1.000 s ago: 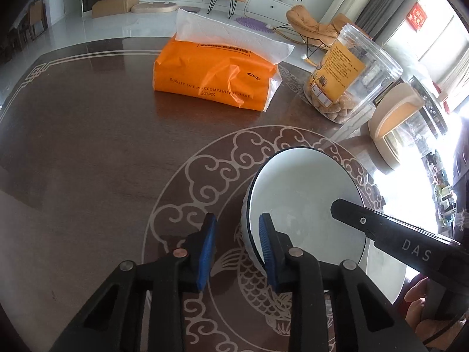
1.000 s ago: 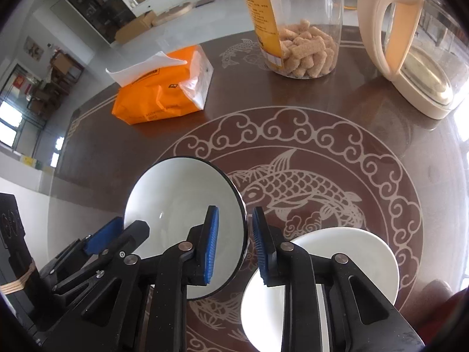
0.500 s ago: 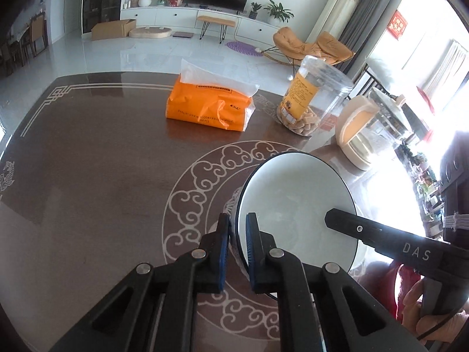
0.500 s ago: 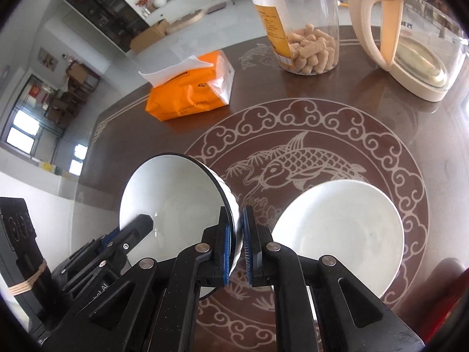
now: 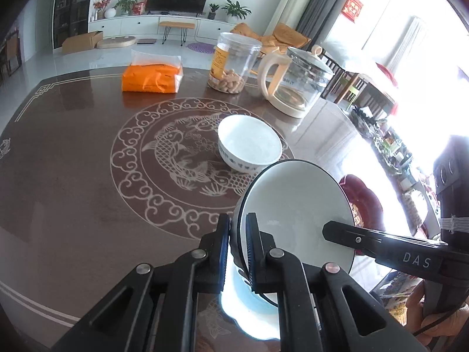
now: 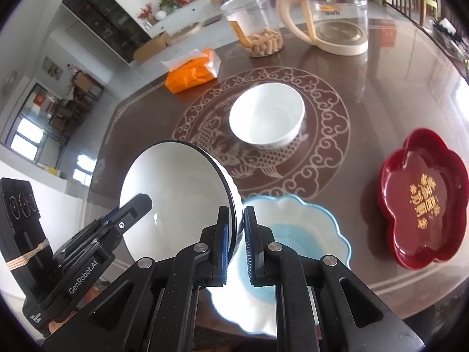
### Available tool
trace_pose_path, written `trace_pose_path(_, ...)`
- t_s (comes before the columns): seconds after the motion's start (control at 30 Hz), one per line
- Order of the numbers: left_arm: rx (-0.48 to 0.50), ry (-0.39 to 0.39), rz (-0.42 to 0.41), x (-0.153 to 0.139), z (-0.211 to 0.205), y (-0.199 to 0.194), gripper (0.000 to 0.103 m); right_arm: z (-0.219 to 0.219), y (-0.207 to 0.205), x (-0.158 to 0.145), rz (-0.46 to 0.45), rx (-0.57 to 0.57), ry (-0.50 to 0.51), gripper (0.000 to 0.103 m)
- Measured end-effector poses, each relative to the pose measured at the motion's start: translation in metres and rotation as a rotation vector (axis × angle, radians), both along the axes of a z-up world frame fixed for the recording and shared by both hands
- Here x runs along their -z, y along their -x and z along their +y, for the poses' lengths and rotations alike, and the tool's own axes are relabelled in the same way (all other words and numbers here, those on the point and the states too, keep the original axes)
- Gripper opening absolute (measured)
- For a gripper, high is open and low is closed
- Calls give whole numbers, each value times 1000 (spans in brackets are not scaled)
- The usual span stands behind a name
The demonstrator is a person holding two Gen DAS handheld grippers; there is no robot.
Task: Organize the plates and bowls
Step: 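Carry the black-rimmed bowl into the scalloped bowl and lower it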
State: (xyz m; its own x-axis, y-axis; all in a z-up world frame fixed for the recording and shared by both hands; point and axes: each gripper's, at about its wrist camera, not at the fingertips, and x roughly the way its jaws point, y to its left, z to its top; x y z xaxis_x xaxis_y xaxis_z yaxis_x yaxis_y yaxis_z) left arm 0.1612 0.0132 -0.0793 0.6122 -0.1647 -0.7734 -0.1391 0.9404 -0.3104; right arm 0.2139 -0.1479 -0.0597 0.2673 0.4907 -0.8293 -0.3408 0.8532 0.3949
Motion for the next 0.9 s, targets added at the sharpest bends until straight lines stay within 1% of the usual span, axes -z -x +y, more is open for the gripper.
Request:
trace_pose_path(0.1, 34, 21, 45, 19, -19, 0, 10, -23, 6, 18, 21, 42, 26, 12)
trace_pose_path(0.2, 51, 11, 75, 36, -32, -1, 10, -41, 7, 35, 52, 75, 34, 12)
trace_pose_path(0.3, 56, -6, 97, 49, -39, -1, 10, -46, 8, 51, 75, 84, 50, 12)
trace_pose_path(0.43, 58, -8, 122, 60, -39, -1, 10, -46, 8, 67, 103, 90, 60, 12)
trace_pose_path(0.6, 65, -6, 143, 70, -41, -4, 10, -47, 8, 72, 95, 94, 70, 12)
trace_pose_path(0.9, 84, -58, 124, 69, -45, -5, 11, -50, 4, 76, 91, 92, 58, 13)
